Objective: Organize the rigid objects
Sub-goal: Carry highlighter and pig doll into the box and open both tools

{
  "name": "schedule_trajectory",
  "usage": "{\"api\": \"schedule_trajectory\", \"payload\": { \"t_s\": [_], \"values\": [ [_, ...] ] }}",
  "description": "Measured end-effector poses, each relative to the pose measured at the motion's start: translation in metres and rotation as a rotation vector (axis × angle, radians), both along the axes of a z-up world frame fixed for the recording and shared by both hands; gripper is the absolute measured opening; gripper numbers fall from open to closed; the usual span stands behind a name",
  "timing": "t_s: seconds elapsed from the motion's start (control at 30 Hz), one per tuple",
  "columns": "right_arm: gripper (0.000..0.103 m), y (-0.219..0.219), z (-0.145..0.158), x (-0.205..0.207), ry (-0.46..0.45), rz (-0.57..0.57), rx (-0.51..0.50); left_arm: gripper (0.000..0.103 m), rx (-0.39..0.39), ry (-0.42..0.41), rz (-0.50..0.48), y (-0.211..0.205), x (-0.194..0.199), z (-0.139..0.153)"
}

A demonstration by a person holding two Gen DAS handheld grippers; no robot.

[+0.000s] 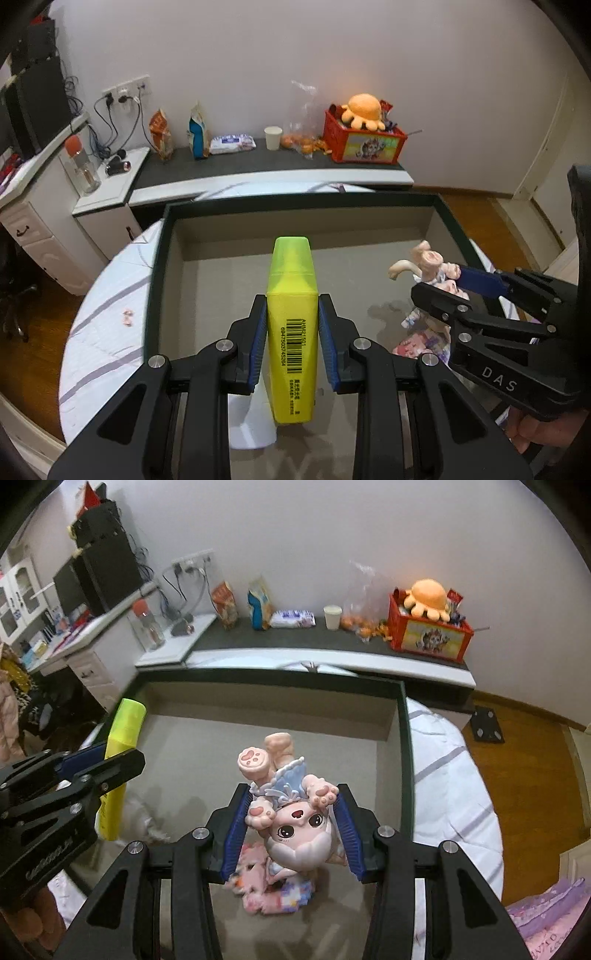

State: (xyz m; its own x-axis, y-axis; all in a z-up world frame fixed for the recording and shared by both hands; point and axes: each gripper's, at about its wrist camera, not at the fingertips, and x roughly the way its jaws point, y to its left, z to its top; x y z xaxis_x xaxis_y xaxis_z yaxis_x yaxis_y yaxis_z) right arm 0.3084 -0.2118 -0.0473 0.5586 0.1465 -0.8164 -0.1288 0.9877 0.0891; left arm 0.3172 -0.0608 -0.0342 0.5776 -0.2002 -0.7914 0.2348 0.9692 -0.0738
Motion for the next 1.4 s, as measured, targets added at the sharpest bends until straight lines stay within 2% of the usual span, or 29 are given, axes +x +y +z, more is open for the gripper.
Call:
{"api": "schedule_trajectory", "payload": {
  "t_s": [0.1, 0.17, 0.23, 0.27, 0.3, 0.33, 0.37, 0.43, 0.5, 0.7, 0.97, 1.23, 1.4],
  "values": [
    [0.048, 0.001, -0.003, 0.004, 0.018, 0.001, -0.016, 0.031, 0.011, 0.007, 0.005, -0.004, 0.003, -0.006],
    [0.048, 0.001, -0.005, 0.006, 0.019, -0.007, -0.027, 0.047, 0.016, 0.010, 0.016, -0.004, 0.003, -0.007],
    [0.048, -0.001, -0.006, 0.005, 0.025, -0.018, -0.017, 0.072, 0.015, 0.000, 0.019, -0.003, 0.001, -0.004],
    [0.048, -0.002, -0.006, 0.005, 0.025, -0.022, -0.008, 0.076, 0.007, -0.010, 0.020, -0.002, -0.002, -0.002],
    [0.050, -0.004, -0.003, 0.002, 0.015, -0.025, 0.004, 0.084, 0.006, -0.018, 0.023, 0.000, -0.004, 0.001],
    [0.058, -0.004, 0.001, 0.000, 0.003, -0.027, 0.011, 0.088, 0.008, -0.028, 0.027, 0.001, -0.007, 0.004],
    [0.061, -0.005, 0.006, -0.003, -0.018, -0.037, 0.009, 0.091, 0.010, -0.040, 0.034, 0.004, -0.011, 0.008],
    [0.073, -0.007, 0.016, -0.009, -0.054, -0.046, 0.009, 0.099, -0.007, -0.056, 0.043, 0.010, -0.018, 0.017],
    [0.079, -0.009, 0.028, -0.018, -0.090, -0.053, 0.024, 0.101, -0.022, -0.079, 0.053, 0.017, -0.028, 0.027],
    [0.080, -0.008, 0.063, -0.062, -0.177, -0.056, 0.048, 0.103, -0.016, -0.168, 0.082, 0.033, -0.076, 0.059],
    [0.082, -0.019, 0.094, -0.141, -0.262, -0.085, 0.095, 0.103, -0.038, -0.194, 0.105, 0.059, -0.144, 0.073],
    [0.082, -0.023, 0.080, -0.208, -0.230, -0.098, 0.087, 0.103, -0.029, -0.161, 0.118, 0.066, -0.198, 0.057],
    [0.082, -0.027, 0.064, -0.228, -0.196, -0.101, 0.088, 0.103, -0.026, -0.123, 0.123, 0.064, -0.217, 0.042]
  ]
}}
